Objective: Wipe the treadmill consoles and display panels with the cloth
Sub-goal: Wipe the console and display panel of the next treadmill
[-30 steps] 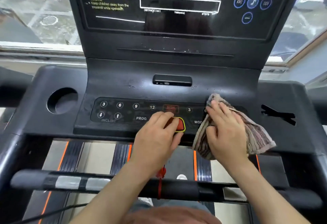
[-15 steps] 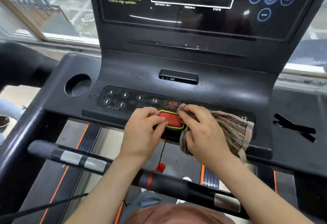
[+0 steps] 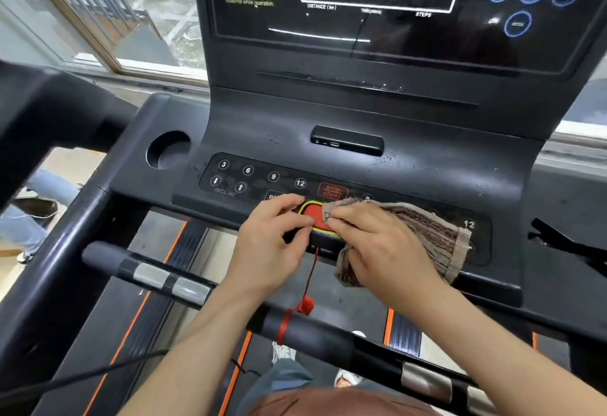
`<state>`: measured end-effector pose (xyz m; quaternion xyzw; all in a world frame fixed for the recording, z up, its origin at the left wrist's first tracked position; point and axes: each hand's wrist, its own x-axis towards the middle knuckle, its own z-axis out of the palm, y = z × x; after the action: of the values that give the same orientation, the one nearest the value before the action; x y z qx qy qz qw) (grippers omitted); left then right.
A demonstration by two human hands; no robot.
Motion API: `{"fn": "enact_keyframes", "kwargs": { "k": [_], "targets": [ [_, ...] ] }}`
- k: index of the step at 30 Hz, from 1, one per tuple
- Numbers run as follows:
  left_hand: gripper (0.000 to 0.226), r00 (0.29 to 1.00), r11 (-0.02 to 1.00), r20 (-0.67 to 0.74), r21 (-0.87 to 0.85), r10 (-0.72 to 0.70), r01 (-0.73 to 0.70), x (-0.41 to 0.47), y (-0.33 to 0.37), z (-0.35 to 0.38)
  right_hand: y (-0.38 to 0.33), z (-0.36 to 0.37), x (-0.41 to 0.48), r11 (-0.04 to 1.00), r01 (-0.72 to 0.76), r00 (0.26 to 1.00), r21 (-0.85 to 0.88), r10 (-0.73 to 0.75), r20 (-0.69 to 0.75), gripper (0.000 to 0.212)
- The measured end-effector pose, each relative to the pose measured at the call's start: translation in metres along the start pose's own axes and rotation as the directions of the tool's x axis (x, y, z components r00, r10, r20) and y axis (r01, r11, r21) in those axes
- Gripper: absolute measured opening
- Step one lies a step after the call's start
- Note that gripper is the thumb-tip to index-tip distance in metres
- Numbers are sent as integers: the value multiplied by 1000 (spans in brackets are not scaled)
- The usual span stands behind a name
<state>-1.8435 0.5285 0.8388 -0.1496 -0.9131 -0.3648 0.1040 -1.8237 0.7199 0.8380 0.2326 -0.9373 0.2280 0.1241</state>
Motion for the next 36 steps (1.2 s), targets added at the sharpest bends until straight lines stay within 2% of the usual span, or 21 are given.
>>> {"fn": "enact_keyframes", "kwargs": {
  "k": [2, 7, 11, 12, 15, 16, 20, 23, 25, 29, 31, 34, 36],
  "targets": [
    [21, 1000, 1000, 13, 14, 26, -27, 1, -2, -1, 13, -10, -11, 1000, 12, 1000, -11, -12, 10, 45],
    [22, 995, 994, 23, 49, 96, -97, 1, -3, -1, -9, -1, 17, 992, -116, 992, -47, 118, 39, 53],
    [16, 992, 990, 17, 71, 124, -125, 0, -7, 0, 8, -12, -1, 995, 11, 996, -103, -1, 90, 51],
    [15, 992, 989, 9, 79, 125, -125, 0, -8, -1, 21, -21, -8, 990, -21, 996, -138, 33, 85, 50],
    [15, 994, 987, -12, 120, 110, -107, 5, -6, -1, 40, -34, 6, 952, -237, 966, -194, 251, 53, 48],
    [15, 994, 986, -11, 129, 107, -104, 6, -4, -1, 32, -30, 14, 950, -243, 965, -197, 258, 53, 49],
    [17, 992, 978, 40, 170, 119, -124, 10, 5, -3, 11, -22, -16, 973, -106, 991, -203, 120, 60, 46],
    [16, 993, 970, 42, 213, 108, -115, 14, 10, -4, 24, -33, -18, 955, -213, 977, -206, 212, -28, 44],
    [16, 995, 969, 40, 224, 95, -102, 15, 12, -2, 24, -28, 8, 942, -278, 961, -189, 276, -35, 46],
    [24, 997, 978, 46, 199, 59, -67, 12, 12, 0, 21, -25, -14, 952, -146, 989, -271, 149, -8, 44],
    [19, 998, 978, 52, 205, 38, -48, 13, 15, -1, 28, -33, -23, 943, -159, 987, -293, 155, -38, 42],
    [11, 998, 969, 62, 247, 1, -17, 16, 23, 1, 24, -27, 5, 930, -258, 966, -260, 253, -53, 45],
    [13, 998, 967, 61, 254, -5, -11, 16, 27, 4, 15, -19, -7, 944, -182, 983, -276, 179, -34, 44]
  ]
}}
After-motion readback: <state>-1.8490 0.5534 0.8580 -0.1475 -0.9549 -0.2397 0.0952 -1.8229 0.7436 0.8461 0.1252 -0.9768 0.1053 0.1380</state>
